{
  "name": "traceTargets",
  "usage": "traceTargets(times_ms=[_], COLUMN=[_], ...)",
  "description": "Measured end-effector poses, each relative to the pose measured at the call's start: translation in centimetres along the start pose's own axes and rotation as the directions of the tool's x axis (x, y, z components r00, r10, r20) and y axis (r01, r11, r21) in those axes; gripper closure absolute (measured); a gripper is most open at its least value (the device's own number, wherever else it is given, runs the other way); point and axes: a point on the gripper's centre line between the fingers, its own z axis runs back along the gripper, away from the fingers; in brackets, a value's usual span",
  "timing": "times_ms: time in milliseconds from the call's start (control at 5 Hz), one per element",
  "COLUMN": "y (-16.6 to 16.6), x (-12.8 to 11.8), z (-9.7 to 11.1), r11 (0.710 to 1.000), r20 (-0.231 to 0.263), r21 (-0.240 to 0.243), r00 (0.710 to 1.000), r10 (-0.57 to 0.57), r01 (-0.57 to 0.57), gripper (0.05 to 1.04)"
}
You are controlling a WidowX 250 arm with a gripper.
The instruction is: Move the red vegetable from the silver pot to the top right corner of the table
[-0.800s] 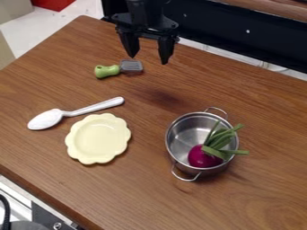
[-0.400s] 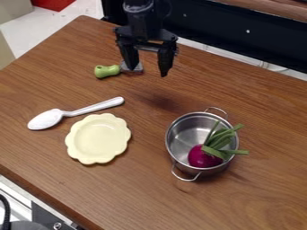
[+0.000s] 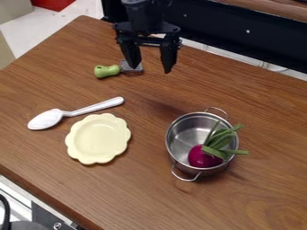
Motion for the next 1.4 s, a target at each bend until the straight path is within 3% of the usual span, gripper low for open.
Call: traceTargets(times_ms=[400, 600, 800, 1000, 1400], y=[-6.4, -9.2, -11.1, -12.4, -12.1], x=[-4.6, -7.2, -8.0, -8.2, -7.2], z=[0.1, -0.1, -0.2, -0.4, -2.2], r11=[0.991, 0.981, 0.973, 0.968, 0.978], r20=[-0.073, -0.062, -0.075, -0.05, -0.015], r21=[-0.056, -0.071, -0.099, -0.09, -0.035], r00=[0.99, 0.981, 0.973, 0.97, 0.978], r10=[-0.122, -0.183, -0.216, -0.238, -0.207], r01=[0.118, 0.179, 0.209, 0.233, 0.207], gripper=[0.085, 0.084, 0.084, 0.084, 0.084])
